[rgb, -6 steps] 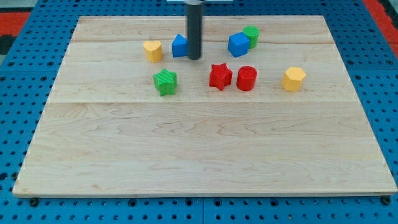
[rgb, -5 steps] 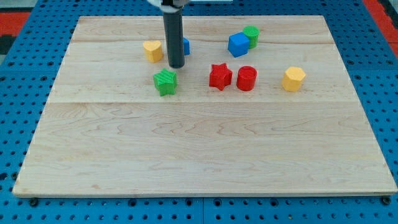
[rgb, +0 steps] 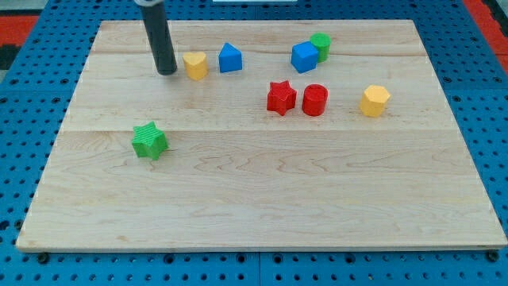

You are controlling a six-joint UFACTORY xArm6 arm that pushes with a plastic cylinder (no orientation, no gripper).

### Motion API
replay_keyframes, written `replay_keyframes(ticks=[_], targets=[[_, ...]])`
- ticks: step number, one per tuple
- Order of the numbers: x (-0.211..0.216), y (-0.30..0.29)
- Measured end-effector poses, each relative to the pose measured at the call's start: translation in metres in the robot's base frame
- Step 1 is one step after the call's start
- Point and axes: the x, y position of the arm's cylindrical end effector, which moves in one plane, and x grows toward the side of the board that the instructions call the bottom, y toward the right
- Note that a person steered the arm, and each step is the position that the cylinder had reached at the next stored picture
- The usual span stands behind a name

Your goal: Place the yellow heart near the bottom to the blue triangle

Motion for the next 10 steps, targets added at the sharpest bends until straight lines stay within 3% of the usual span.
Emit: replay_keyframes(ticks=[1,3,4,6,8,10], targets=[[-0.011,0.036],[0.031,0.094],[-0.007,0.102],[0.046,0.082],[0.003,0.119],[0.036,0.103]])
